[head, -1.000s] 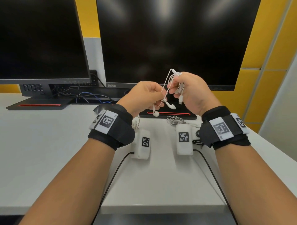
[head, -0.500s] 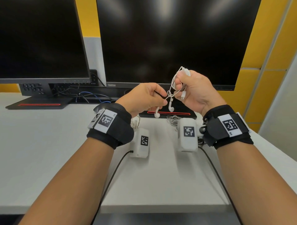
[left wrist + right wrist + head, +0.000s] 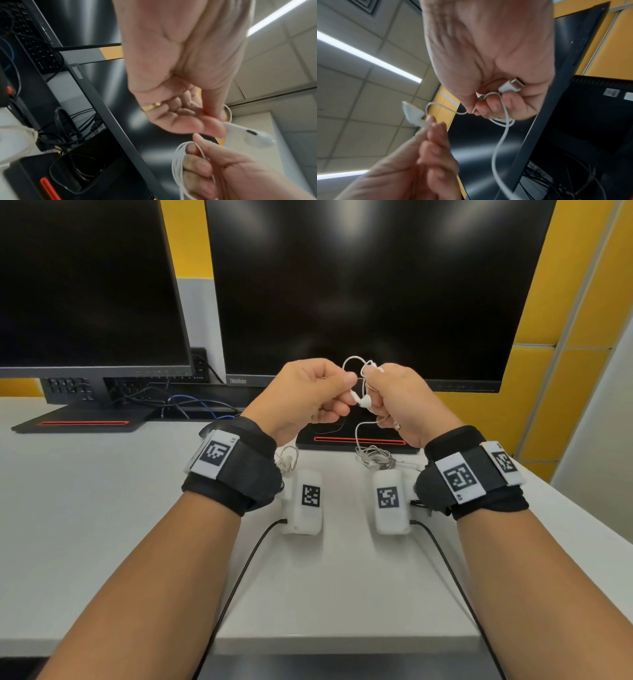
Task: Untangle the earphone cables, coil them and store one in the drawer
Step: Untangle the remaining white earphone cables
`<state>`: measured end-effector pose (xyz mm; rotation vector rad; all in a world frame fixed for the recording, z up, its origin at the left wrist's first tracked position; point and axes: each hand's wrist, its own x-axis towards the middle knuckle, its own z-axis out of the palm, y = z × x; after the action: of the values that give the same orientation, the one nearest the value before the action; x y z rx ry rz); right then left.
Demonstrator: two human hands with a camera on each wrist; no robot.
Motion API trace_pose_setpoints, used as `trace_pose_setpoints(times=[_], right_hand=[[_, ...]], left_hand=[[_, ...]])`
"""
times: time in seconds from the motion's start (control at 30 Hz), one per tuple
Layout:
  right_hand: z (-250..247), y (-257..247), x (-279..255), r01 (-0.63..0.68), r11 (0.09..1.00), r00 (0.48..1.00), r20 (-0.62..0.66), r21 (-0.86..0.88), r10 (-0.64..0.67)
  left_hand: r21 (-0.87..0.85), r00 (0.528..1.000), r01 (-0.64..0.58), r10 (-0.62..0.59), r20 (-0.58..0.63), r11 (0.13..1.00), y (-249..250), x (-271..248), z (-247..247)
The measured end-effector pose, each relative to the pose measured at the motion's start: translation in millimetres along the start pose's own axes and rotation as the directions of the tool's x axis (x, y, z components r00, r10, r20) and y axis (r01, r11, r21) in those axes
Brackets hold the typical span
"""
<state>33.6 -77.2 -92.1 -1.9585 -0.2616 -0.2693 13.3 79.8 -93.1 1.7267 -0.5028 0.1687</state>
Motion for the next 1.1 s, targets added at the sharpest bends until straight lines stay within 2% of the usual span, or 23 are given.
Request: trace_pose_setpoints(times=[0.07, 0.17, 0.27, 0.37, 0.5, 0.57, 0.63, 0.73, 0.8, 0.87, 1.0, 1.07, 1.1], right_hand=[[-1.1, -0.9, -0.1, -0.010, 1.000, 1.000, 0.004, 0.029, 0.010], [-2.3, -1.4, -1.6, 0.007, 0.999, 1.000, 0.018, 0.044, -0.008], [-1.5, 1.0, -1.4, 0.043, 0.999, 0.999, 0.034, -0.027, -0.042], [-0.2, 2.7, -0.9, 0.057, 0.994, 0.995, 0.084, -0.096, -0.049], [1.4, 4.1, -3.0, 0.081, 0.993, 0.986, 0.151, -0.089, -0.067], [-0.5, 5.3, -3.0, 0.081, 0.997, 0.983, 0.165, -0.016, -0.078], [-4.9, 6.1, -1.6, 0.063, 0.992, 0.983, 0.165, 0.105, -0.080], [-13.4, 5.3, -0.4, -0.009, 0.942, 0.980, 0.191, 0.336, -0.059], [-17.1, 3.4, -1.9, -0.041, 0.900, 0.972, 0.224, 0.433, -0.064], [-17.4, 1.2, -4.4, -0.049, 0.849, 0.974, 0.212, 0.527, -0.076], [-15.8, -2.2, -6.9, 0.049, 0.746, 0.991, 0.063, 0.664, -0.122], [-16.2, -0.9, -4.8, 0.105, 0.758, 0.990, 0.001, 0.644, -0.138], [-16.4, 1.2, -2.5, 0.137, 0.801, 0.989, -0.030, 0.582, -0.147]], left_hand=[[0.152, 0.998, 0.041, -0.033, -0.057, 0.988, -3.0, 2.3, -2.3], [0.300, 0.991, 0.129, -0.134, -0.003, 0.945, -5.8, 3.2, -2.5], [0.286, 0.984, 0.138, -0.163, 0.066, 0.948, -2.2, 3.6, 1.7], [0.228, 0.989, 0.119, -0.136, 0.058, 0.966, -0.7, 2.5, 7.5], [0.281, 0.990, 0.093, -0.118, 0.072, 0.955, -10.0, 3.6, 10.7], [0.272, 0.993, 0.094, -0.111, 0.047, 0.958, -10.8, 4.2, 9.4], [0.193, 0.995, 0.090, -0.097, 0.027, 0.977, -8.8, 3.8, 7.0], [0.088, 0.999, 0.047, -0.046, -0.017, 0.995, -7.3, 3.9, 4.2], [0.075, 0.997, 0.022, -0.017, -0.070, 0.997, -8.7, 5.3, 2.9], [0.137, 0.999, 0.016, -0.009, -0.051, 0.990, -9.6, 5.3, 3.6], [0.374, 0.992, 0.058, -0.095, 0.081, 0.926, -9.9, 1.2, 8.0], [0.459, 0.987, 0.051, -0.115, 0.111, 0.887, -7.8, 0.1, 8.2], [0.489, 0.985, 0.040, -0.117, 0.128, 0.872, -7.0, -0.2, 8.3]])
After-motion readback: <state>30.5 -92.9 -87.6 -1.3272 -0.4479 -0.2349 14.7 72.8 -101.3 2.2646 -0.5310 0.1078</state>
